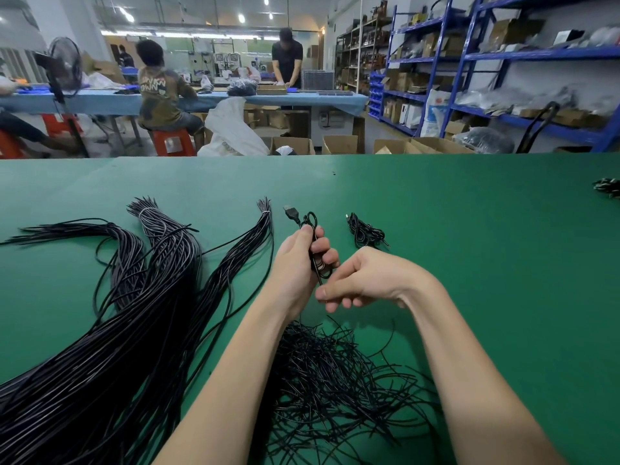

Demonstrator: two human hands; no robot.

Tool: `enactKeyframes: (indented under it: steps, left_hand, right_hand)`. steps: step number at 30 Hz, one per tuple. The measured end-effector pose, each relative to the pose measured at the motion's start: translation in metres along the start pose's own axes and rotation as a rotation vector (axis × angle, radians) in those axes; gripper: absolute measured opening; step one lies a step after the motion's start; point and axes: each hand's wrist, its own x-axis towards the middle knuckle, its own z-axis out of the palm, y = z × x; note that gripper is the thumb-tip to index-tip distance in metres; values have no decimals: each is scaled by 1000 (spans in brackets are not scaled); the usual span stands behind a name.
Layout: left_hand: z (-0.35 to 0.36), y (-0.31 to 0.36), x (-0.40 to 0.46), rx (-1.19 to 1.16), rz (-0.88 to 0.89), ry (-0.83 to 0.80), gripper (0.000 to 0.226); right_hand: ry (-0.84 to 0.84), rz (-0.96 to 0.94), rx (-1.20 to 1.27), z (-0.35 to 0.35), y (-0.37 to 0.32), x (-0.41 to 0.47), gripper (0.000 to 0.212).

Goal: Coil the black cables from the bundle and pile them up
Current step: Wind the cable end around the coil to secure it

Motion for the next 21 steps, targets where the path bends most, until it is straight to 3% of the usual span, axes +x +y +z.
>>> enactKeyframes:
  steps: [9, 15, 21]
  left_hand:
    - [1, 5, -1, 8, -7, 25, 29]
    - [-16, 15, 2, 314, -13, 154, 27]
    - [-18, 15, 2, 364, -86, 105, 19]
  right_hand:
    - [-74, 13, -29, -3, 9, 3, 13]
    - [-78, -25, -271, 12, 15, 12, 18]
    - [-137, -22, -414, 18, 12, 17, 12]
